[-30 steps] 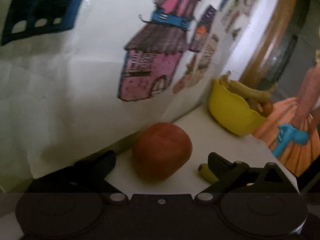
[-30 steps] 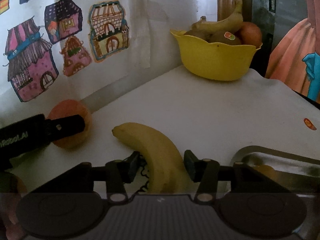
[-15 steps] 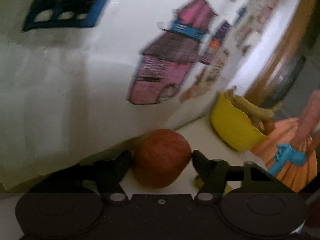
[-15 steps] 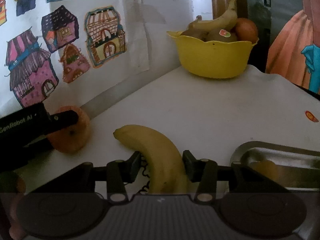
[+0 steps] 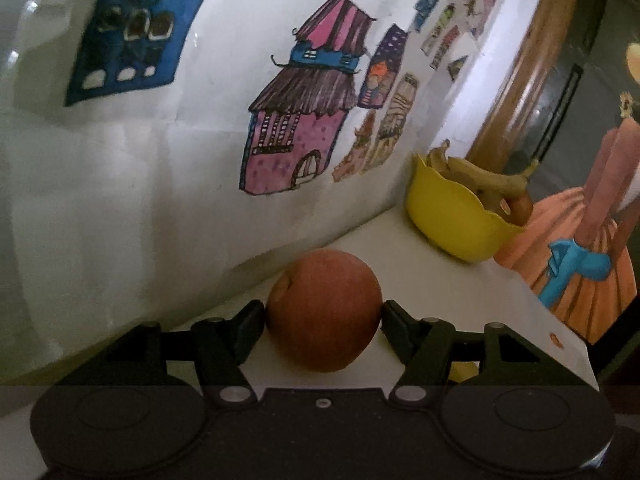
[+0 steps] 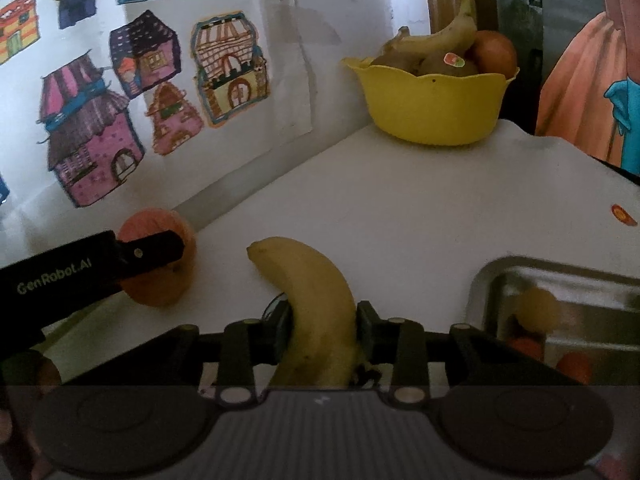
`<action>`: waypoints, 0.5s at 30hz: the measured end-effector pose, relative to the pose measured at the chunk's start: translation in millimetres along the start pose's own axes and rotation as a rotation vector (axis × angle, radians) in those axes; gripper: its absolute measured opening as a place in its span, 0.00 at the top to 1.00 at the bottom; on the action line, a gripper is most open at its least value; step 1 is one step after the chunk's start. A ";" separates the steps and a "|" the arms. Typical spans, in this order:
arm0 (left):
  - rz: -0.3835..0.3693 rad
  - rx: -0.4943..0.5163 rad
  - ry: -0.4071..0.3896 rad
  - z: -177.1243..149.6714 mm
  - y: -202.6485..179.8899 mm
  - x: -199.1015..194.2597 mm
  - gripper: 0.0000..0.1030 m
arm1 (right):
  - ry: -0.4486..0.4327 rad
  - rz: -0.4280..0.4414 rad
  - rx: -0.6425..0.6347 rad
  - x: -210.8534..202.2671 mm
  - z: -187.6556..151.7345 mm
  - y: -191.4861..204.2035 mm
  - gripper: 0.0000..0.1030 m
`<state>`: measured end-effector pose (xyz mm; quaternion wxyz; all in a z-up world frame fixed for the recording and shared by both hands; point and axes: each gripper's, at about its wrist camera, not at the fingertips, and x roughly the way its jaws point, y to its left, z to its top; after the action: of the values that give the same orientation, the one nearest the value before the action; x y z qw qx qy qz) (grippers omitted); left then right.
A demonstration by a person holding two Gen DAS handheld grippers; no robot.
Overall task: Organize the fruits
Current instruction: 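Close the left tool on the red apple while the right tool holds the banana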
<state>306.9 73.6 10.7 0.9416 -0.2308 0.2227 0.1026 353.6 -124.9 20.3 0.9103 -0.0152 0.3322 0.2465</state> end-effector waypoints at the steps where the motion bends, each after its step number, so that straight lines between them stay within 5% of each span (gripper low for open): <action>1: -0.003 0.007 0.005 -2.1 0.2 -4.0 0.36 | 0.005 0.004 -0.001 -2.7 -2.0 1.4 0.62; 15: -0.110 0.036 0.091 -39.8 32.8 -70.6 0.38 | 0.045 0.028 -0.025 -58.0 -46.4 22.4 0.62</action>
<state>220.3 76.7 -0.8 0.9387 -0.2301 0.2543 0.0363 277.5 -139.6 22.7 0.8989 -0.0277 0.3495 0.2628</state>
